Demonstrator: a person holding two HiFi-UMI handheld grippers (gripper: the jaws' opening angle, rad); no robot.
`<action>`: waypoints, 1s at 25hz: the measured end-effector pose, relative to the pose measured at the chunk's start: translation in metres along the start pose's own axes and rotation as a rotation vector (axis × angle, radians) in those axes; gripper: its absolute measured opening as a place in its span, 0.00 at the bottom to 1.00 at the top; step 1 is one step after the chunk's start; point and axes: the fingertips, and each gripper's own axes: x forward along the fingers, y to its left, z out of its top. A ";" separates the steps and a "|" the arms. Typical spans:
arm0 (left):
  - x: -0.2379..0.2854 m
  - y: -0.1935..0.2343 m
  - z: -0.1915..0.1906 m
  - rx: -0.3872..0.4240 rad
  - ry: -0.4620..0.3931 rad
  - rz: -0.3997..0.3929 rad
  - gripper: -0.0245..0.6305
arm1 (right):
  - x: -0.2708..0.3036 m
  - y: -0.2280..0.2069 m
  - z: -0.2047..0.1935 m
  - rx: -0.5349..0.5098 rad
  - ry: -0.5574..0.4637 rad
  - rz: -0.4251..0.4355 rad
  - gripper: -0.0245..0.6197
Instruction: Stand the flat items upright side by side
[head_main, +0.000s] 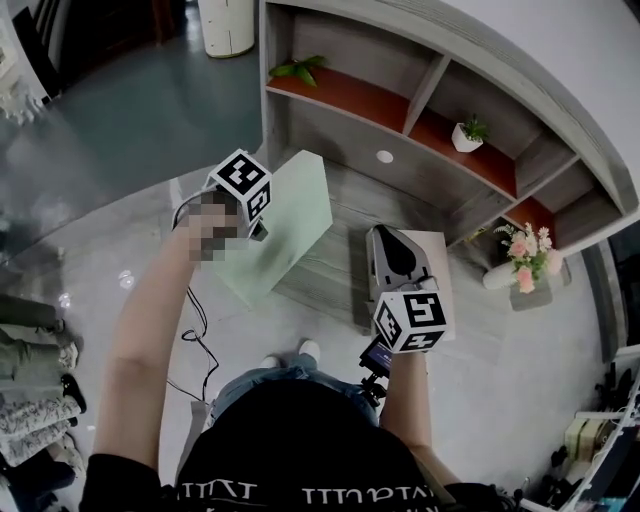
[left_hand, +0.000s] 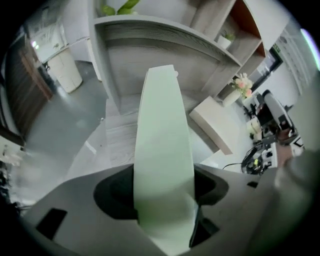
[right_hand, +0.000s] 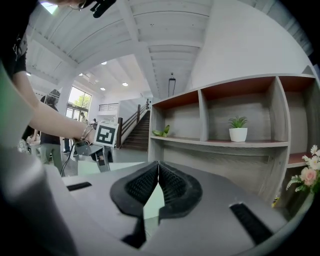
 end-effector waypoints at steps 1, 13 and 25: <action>-0.003 0.001 0.002 0.046 0.017 0.047 0.50 | 0.000 -0.001 0.000 0.000 -0.001 -0.001 0.06; 0.000 -0.024 0.003 0.286 0.080 0.175 0.55 | -0.001 -0.008 0.004 0.006 -0.019 0.010 0.06; 0.013 -0.055 0.056 0.316 0.032 0.086 0.63 | -0.017 -0.038 0.001 0.037 -0.024 -0.023 0.06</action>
